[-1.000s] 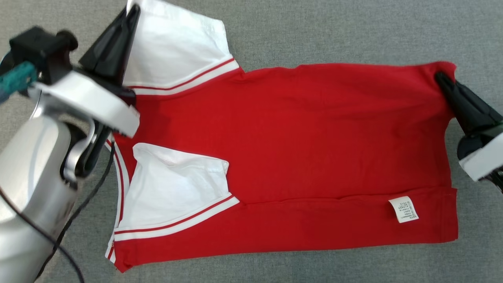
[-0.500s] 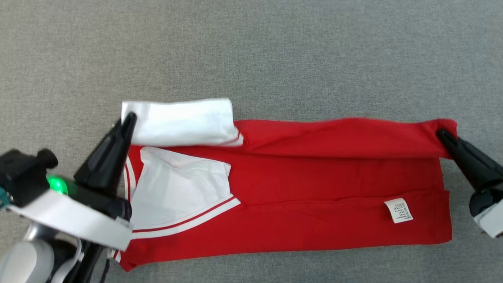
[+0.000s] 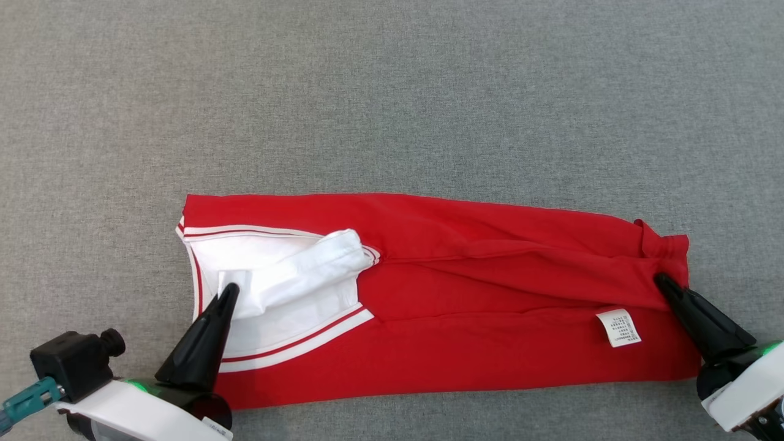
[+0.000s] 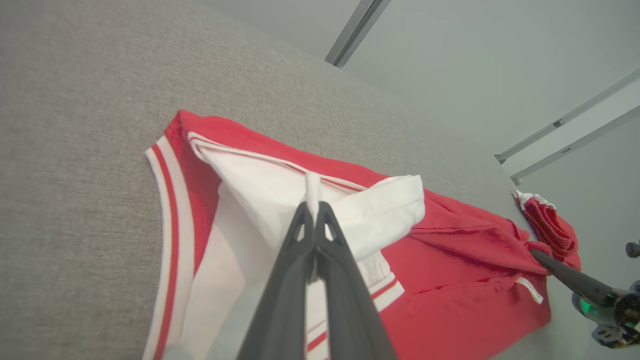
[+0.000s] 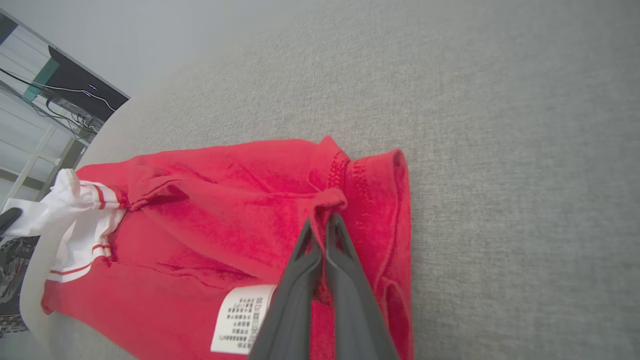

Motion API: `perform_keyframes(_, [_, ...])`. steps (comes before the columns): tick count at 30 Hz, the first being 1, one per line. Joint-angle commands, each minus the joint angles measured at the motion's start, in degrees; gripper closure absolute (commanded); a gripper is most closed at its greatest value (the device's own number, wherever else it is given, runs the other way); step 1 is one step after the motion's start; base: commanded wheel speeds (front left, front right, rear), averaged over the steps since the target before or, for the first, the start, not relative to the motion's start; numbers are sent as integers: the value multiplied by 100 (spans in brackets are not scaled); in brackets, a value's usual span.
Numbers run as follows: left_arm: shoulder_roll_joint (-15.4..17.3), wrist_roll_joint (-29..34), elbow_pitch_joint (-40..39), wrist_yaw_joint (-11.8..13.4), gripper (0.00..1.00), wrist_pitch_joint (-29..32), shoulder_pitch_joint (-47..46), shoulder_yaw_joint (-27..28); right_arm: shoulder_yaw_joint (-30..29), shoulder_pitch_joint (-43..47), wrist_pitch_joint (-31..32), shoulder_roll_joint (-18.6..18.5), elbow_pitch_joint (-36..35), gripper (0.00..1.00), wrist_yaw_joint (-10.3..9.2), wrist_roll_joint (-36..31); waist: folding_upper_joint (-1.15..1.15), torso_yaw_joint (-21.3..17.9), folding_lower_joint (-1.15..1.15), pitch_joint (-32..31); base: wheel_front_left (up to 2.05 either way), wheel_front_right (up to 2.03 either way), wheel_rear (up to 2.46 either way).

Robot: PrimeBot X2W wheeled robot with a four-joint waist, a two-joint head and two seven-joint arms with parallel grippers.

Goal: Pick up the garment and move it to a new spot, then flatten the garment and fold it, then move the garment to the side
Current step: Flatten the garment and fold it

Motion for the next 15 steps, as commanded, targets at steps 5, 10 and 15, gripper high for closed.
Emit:
perform_keyframes(5, [-113, -194, 434, -132, 2, -9, 71, -46, 69, -130, -509, 159, 311, 0, 1, -436, 0, -14, 0, -22, 0, 0, 0])
perform_keyframes(10, [-268, -5, 761, -75, 0, -327, -87, 31, -277, -219, -1313, 498, 528, 0, 3, -1103, 0, 10, 0, -127, 0, 0, 0])
perform_keyframes(15, [-460, 356, 960, 94, 0, -802, -278, 177, -674, -286, -1838, 917, 525, 0, 2, -1827, 0, 5, 0, -289, 0, 0, 0])
